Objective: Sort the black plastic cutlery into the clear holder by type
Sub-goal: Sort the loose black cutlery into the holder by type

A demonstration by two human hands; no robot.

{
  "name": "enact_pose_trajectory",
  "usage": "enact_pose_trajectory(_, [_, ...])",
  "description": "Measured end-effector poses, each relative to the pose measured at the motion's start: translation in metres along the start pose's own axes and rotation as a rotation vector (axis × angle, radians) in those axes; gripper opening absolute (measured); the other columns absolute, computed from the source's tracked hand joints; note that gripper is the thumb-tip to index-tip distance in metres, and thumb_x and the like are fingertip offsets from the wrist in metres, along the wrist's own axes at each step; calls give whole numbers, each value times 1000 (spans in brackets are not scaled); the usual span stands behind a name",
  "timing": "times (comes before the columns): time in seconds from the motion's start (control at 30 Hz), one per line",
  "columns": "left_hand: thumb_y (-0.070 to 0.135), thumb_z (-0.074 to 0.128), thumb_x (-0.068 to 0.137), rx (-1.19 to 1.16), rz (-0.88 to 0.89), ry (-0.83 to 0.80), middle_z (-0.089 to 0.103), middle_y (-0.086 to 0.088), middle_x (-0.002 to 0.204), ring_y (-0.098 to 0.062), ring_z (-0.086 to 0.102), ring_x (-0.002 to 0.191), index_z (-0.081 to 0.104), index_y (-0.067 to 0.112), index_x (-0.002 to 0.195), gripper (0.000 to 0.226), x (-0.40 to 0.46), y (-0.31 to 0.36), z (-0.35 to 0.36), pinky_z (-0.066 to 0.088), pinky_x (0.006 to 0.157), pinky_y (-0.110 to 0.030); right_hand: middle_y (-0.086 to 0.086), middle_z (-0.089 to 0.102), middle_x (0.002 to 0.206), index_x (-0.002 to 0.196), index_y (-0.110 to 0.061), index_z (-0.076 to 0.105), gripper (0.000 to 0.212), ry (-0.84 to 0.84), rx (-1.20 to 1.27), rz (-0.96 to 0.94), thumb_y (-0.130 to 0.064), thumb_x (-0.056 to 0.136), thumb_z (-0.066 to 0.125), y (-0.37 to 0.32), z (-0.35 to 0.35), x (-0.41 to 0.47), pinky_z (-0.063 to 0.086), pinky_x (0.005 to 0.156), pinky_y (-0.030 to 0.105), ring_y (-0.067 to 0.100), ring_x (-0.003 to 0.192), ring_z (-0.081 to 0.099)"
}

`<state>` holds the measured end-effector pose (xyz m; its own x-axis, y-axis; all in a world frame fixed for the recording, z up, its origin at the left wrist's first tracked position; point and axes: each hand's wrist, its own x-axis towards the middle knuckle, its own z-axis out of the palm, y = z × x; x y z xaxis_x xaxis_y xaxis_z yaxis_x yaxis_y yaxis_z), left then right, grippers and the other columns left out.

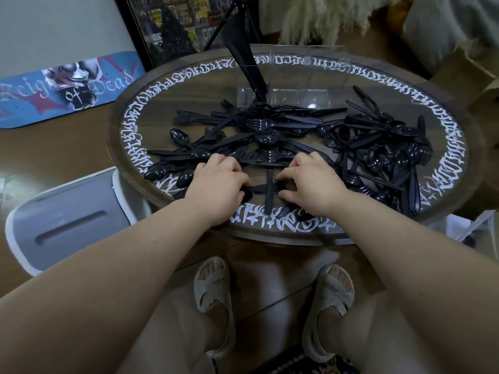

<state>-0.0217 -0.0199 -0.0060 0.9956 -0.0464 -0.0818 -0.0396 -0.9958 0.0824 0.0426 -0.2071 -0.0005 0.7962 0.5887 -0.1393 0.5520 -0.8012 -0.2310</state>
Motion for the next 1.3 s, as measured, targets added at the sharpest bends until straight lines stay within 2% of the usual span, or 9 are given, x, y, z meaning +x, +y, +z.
enact_pose_trajectory(0.1, [25, 46, 96, -17, 4, 13, 49, 8, 125, -20, 30, 125, 60, 39, 123, 34, 0, -2, 1, 29, 100, -39, -3, 48, 115, 122, -29, 61, 33, 0, -33, -30, -40, 91, 58, -3, 1, 0, 38, 89, 33, 21, 115, 35])
enact_pose_trajectory(0.17, [26, 42, 97, -36, -17, 27, 51, 9, 124, -19, 30, 125, 62, 38, 122, 33, -1, -3, 0, 28, 100, -38, -1, 49, 116, 120, -24, 62, 30, -3, -63, -42, -36, 93, 56, -5, 2, 1, 38, 88, 32, 22, 116, 35])
enact_pose_trajectory(0.4, [53, 51, 90, 11, -9, -16, 49, 8, 126, -19, 31, 126, 59, 35, 125, 40, -5, -3, -1, 31, 101, -40, 4, 51, 114, 109, -15, 62, 26, -59, -49, 54, -33, 90, 57, -9, 3, 5, 39, 85, 32, 25, 113, 40])
enact_pose_trajectory(0.67, [38, 51, 94, 9, -36, 3, 49, 8, 127, -20, 29, 126, 59, 36, 125, 32, -7, -8, -1, 30, 102, -41, 3, 55, 106, 100, -13, 65, 30, -110, -77, 65, -37, 83, 64, -16, -1, 8, 35, 77, 29, 24, 107, 42])
enact_pose_trajectory(0.77, [33, 50, 94, 13, -46, -3, 48, 8, 128, -20, 29, 126, 57, 37, 127, 33, -7, -10, 0, 29, 102, -41, 4, 58, 100, 97, -12, 64, 27, -116, -90, 57, -34, 83, 63, -17, -3, 7, 33, 73, 29, 22, 97, 43])
enact_pose_trajectory(0.87, [30, 50, 94, 9, -64, 5, 47, 8, 130, -19, 28, 127, 56, 38, 128, 35, -7, -13, -1, 29, 102, -39, 4, 61, 92, 93, -11, 59, 22, -103, -57, 58, -29, 82, 63, -19, -4, 5, 42, 68, 32, 24, 86, 50])
enact_pose_trajectory(0.93, [28, 51, 94, 3, -74, 16, 47, 8, 131, -20, 27, 128, 54, 38, 129, 37, -7, -14, -1, 29, 102, -39, 3, 59, 88, 91, -12, 55, 18, -110, -13, 58, -25, 82, 63, -20, -4, 4, 43, 66, 32, 24, 83, 52])
enact_pose_trajectory(1.13, [30, 52, 93, -11, -89, 55, 47, 8, 133, -20, 27, 129, 54, 37, 130, 37, -6, -14, -2, 30, 103, -41, -1, 64, 101, 104, -17, 64, 16, -65, 91, 56, -19, 89, 59, -12, -6, 1, 49, 82, 32, 22, 97, 58])
enact_pose_trajectory(1.3, [33, 50, 95, -43, -87, 95, 48, 9, 133, -20, 28, 129, 57, 33, 127, 33, -3, -7, -7, 31, 102, -41, -7, 63, 87, 90, -19, 69, 5, 66, 336, 135, -18, 86, 67, 5, -17, -7, 48, 82, 29, 16, 89, 60])
